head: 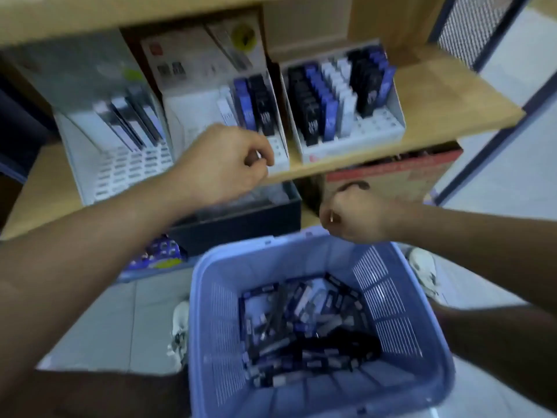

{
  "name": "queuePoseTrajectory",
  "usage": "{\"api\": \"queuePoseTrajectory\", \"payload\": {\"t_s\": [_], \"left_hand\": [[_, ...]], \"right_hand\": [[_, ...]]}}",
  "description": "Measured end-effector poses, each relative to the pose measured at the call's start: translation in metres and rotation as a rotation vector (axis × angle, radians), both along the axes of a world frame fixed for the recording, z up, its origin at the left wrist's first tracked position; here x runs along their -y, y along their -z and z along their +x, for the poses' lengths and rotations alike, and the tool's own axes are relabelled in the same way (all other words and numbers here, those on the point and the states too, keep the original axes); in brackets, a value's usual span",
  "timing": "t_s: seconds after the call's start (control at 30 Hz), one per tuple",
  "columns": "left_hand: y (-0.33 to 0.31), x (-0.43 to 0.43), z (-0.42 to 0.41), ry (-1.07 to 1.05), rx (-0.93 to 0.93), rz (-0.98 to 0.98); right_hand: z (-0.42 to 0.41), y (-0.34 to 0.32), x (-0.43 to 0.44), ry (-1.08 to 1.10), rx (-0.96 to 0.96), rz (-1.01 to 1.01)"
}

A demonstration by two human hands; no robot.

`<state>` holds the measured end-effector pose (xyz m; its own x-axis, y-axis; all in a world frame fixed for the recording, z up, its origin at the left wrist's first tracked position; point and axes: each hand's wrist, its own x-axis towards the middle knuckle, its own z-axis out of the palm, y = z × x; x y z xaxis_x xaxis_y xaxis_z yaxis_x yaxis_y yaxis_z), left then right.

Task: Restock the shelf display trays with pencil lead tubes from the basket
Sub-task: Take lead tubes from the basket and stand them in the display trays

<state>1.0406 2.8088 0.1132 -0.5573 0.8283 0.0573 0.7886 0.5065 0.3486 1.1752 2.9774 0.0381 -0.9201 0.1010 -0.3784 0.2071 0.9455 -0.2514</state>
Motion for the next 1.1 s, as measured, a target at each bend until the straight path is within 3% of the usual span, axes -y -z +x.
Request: {"api": "queuePoseTrajectory", "payload": {"t_s": [0.13,0.27,0.4,0.7,0.83,1.1], "left_hand": [[0.055,0.013,0.029,-0.013,0.182,-0.092],[0.158,0.038,0.056,0.029,0.343,-0.447],[0.253,0.070,0.077,-0.083,0.529,-0.629],[0.346,0.077,0.108,-0.333,0.633,-0.520],[0.356,0.068,0.109,-0.425,0.551,-0.509],[0.360,0.060,0.100,-0.381,0.419,-0.566]], "right_hand": [[0.035,0.058,0.006,0.118,0.247,-0.051],[0.058,0.116,0.022,0.141,0.382,-0.131],[0.080,0.181,0.041,0.133,0.499,-0.211],[0.100,0.255,0.053,0.084,0.384,-0.001],[0.102,0.266,0.066,0.065,0.401,0.056],[0.098,0.264,0.067,-0.009,0.447,0.013]]}}
